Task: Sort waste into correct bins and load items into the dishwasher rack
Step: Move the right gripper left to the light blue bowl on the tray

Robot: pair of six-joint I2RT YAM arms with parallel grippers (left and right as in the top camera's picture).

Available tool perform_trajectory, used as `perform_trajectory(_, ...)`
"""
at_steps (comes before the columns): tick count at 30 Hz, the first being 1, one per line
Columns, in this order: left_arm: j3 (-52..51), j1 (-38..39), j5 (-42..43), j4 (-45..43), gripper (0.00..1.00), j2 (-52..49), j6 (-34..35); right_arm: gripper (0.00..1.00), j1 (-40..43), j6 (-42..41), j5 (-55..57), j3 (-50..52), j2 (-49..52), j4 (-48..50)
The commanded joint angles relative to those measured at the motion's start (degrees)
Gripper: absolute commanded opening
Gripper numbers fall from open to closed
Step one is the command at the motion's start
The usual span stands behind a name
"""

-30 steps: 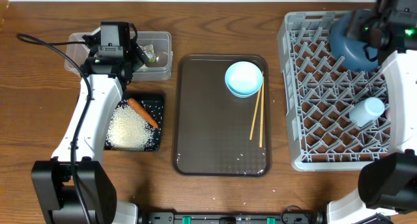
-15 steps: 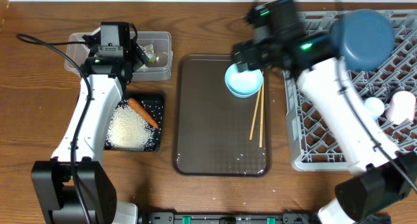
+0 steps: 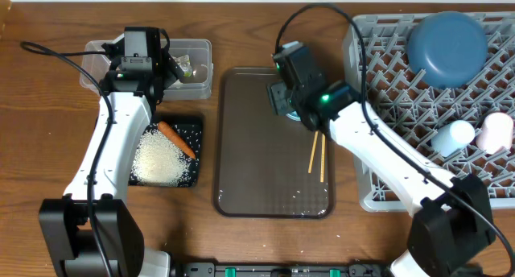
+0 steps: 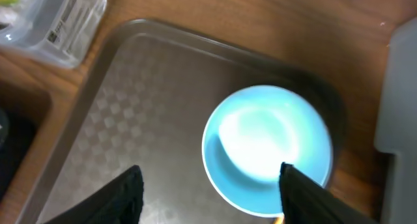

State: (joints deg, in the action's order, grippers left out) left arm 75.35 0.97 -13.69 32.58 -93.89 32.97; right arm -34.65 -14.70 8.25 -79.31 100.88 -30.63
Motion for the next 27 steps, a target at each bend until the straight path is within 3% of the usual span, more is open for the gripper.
perform_trajectory(1, -0.02, 0.0, -0.31, -0.02, 0.99, -0.52, -0.31, 0.6, -0.26, -1.18, -2.4, 3.3, 0.59, 2.34)
perform_trajectory(5, -0.02, 0.02, -0.31, -0.02, 1.0, -0.52, -0.31, 0.56, -0.24, -1.16, -2.89, 4.2, 3.3, 2.8)
perform_trajectory(20, -0.02, 0.0, -0.31, -0.02, 0.99, -0.52, -0.31, 0.73, 1.57, 6.73, -7.13, -10.51, 9.05, -9.68)
perform_trajectory(27, -0.02, 0.0, -0.31, -0.02, 0.99, -0.52, -0.31, 0.74, 5.16, 8.09, -14.97, -14.36, 15.78, -15.39)
